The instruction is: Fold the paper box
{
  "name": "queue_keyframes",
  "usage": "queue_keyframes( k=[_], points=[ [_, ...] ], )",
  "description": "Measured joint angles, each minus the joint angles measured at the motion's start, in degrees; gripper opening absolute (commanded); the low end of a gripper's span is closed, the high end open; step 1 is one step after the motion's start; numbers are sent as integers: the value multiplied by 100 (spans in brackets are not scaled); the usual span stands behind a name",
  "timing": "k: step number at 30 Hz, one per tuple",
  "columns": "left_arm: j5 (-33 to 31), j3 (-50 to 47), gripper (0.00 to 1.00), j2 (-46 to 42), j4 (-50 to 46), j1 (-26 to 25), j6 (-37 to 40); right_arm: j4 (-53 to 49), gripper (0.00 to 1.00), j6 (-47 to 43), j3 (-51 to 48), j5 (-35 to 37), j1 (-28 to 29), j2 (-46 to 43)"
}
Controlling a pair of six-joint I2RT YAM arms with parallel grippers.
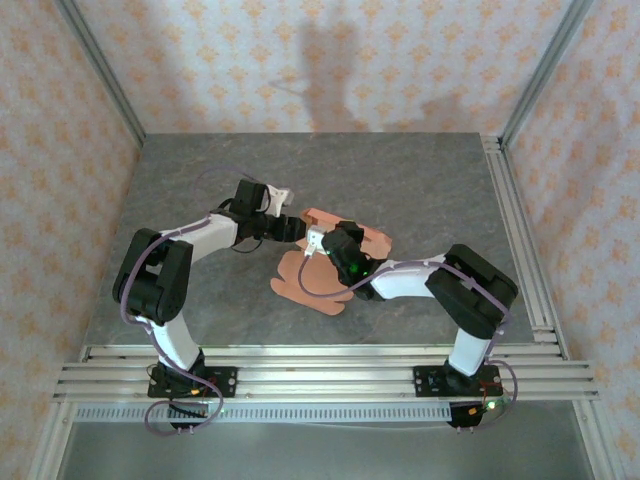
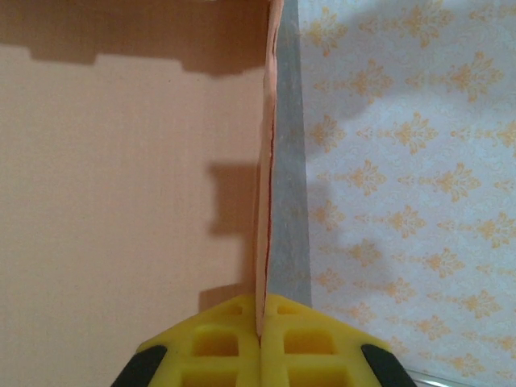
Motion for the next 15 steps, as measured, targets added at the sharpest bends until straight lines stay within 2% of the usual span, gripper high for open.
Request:
queue_keyframes(
  k=[12, 15],
  points=[
    [66, 275, 54, 186, -238, 0, 120, -46, 0, 20, 68, -20, 0, 50],
    [109, 302, 48, 221, -284, -4, 136, -59, 0, 22, 81, -22, 0, 50]
  ],
)
